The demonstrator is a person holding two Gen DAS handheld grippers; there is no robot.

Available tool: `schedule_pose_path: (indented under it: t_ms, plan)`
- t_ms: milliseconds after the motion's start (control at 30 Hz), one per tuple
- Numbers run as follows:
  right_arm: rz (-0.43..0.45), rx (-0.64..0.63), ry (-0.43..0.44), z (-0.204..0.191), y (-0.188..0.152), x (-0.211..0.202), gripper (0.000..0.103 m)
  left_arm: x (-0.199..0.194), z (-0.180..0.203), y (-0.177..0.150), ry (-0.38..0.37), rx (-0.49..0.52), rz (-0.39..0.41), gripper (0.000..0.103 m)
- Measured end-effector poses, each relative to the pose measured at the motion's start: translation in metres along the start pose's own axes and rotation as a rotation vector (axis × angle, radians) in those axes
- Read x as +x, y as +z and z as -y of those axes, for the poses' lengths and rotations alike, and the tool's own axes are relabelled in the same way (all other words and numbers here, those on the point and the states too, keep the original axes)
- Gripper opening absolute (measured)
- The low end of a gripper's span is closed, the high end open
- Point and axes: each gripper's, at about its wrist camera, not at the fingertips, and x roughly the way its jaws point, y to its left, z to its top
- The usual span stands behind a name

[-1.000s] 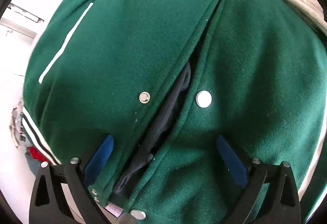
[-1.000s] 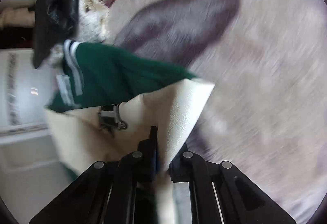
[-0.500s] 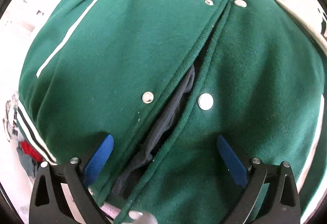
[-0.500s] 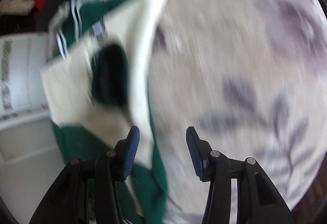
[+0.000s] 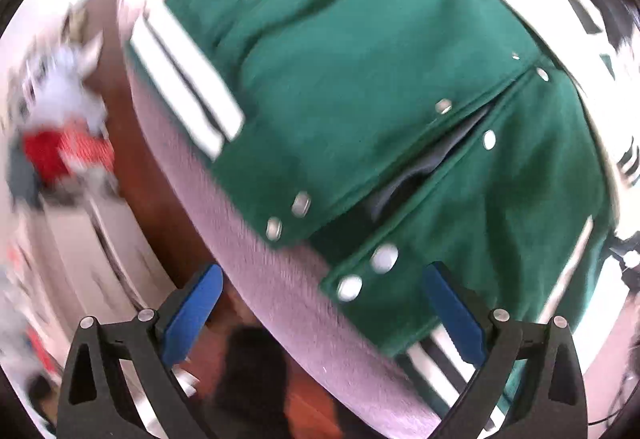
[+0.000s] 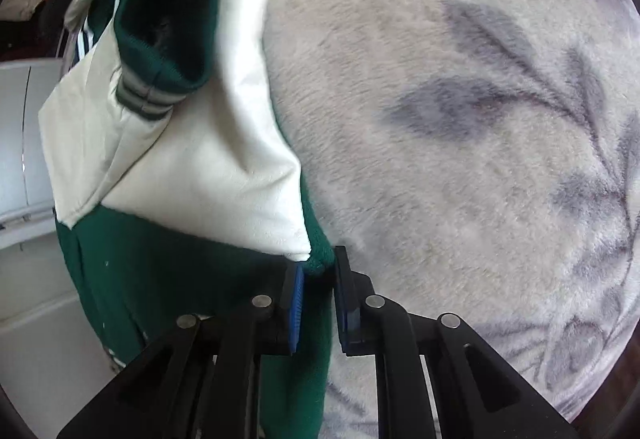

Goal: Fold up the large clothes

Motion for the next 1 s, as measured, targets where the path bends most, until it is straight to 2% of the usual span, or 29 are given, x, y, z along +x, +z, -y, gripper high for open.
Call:
schedule_pose_path:
  t_ms: [67, 100, 200, 233, 267, 300, 333, 367, 467, 567, 700, 800, 867, 900, 1000]
  plan:
    - [-0.043, 0.018, 0.018, 0.0, -0.002, -0.003, 0.019, 0.011, -0.029, 0.001, -0.091, -0.075, -0.051, 0.103]
    - [-0.052, 0.02, 0.019, -0.006, -0.004, -0.001, 0.02, 0.019, -0.043, 0.0, -0.162, -0.123, -0.074, 0.103]
    - [-0.067, 0.014, -0.007, 0.0, -0.018, -0.003, 0.033, 0.042, -0.065, 0.004, -0.353, -0.238, -0.106, 0.103]
    - [-0.077, 0.019, -0.016, 0.002, -0.023, 0.0, 0.033, 0.052, -0.069, 0.005, -0.393, -0.261, -0.108, 0.095]
    - [-0.088, 0.029, -0.02, 0.003, -0.027, 0.004, 0.033, 0.059, -0.073, 0.005, -0.395, -0.282, -0.112, 0.075]
    - [-0.096, 0.041, -0.016, 0.005, -0.033, 0.008, 0.033, 0.063, -0.077, 0.005, -0.399, -0.299, -0.11, 0.072]
    - [-0.103, 0.06, -0.007, 0.008, -0.04, 0.013, 0.033, 0.06, -0.08, 0.003, -0.382, -0.31, -0.082, 0.046]
    - [-0.103, 0.076, -0.001, 0.01, -0.045, 0.016, 0.033, 0.055, -0.086, 0.003, -0.351, -0.301, -0.04, 0.007]
    - [-0.077, 0.108, -0.009, 0.01, -0.05, 0.02, 0.033, 0.028, -0.095, 0.002, -0.333, -0.286, 0.046, 0.005]
    - [-0.059, 0.095, -0.045, -0.004, -0.058, 0.028, 0.033, -0.005, -0.102, 0.0, -0.327, -0.217, 0.135, 0.004]
    - [-0.055, 0.058, -0.079, -0.038, -0.067, 0.043, 0.033, -0.028, -0.097, -0.005, -0.343, -0.212, 0.179, 0.004]
    - [-0.058, 0.051, -0.089, -0.052, -0.08, 0.049, 0.033, -0.008, -0.093, -0.012, -0.337, -0.214, 0.159, 0.004]
    - [-0.065, 0.046, -0.093, -0.06, -0.085, 0.055, 0.033, 0.01, -0.094, -0.013, -0.345, -0.217, 0.1, 0.006]
    - [-0.07, 0.047, -0.094, -0.063, -0.087, 0.057, 0.033, 0.017, -0.1, -0.013, -0.377, -0.244, 0.07, 0.006]
    - [-0.097, 0.076, -0.08, -0.065, -0.099, 0.052, 0.035, 0.003, -0.099, -0.011, -0.431, -0.256, 0.032, 0.01]
